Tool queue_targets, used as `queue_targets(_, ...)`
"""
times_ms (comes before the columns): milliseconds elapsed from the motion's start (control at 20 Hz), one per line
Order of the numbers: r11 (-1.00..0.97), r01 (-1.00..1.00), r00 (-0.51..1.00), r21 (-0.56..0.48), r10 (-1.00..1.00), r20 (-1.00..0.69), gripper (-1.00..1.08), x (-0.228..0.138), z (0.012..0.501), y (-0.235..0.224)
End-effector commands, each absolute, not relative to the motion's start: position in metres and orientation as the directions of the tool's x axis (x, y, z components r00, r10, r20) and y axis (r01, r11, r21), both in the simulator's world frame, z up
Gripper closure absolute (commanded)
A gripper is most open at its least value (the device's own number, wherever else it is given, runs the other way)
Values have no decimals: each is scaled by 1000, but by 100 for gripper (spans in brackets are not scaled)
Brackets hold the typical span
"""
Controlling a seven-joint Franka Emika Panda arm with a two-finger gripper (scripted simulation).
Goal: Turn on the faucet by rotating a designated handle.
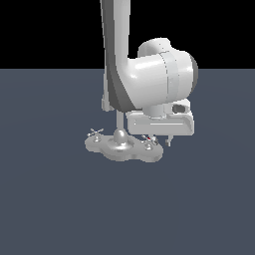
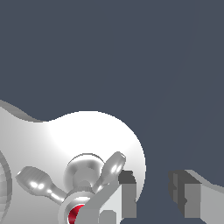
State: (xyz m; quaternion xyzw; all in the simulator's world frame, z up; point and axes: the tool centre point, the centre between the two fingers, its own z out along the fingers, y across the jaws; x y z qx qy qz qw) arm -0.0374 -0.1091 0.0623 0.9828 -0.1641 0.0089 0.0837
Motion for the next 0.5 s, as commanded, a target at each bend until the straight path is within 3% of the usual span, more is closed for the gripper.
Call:
queue_targets(0, -883, -436, 899, 173, -419, 126, 68, -22, 73, -201)
queue_targets(50, -902, -400, 916, 163, -387, 106, -58, -25, 57, -177)
queue_targets(100, -938, -308, 950, 161, -293, 107, -63, -8, 51, -176)
queue_targets(150, -964, -213, 974, 160, -197, 108, -63, -3, 51, -122)
queue_targets(200, -939, -272, 962, 209, -265, 61, -49, -53, 35, -158)
queue_targets(250, -935, -281, 960, 218, -276, 54, -49, -55, 31, -165)
queue_targets(300, -960, -193, 981, 200, -183, 72, 63, -5, 19, -146)
queue_targets(350, -977, -104, 992, 184, -88, 91, 63, 0, 29, -102)
queue_targets(400, -985, -5, 998, 173, 7, 67, 71, -58, 59, -84)
queue_targets(450, -983, 94, 994, 159, 102, 44, 71, -59, 45, -26)
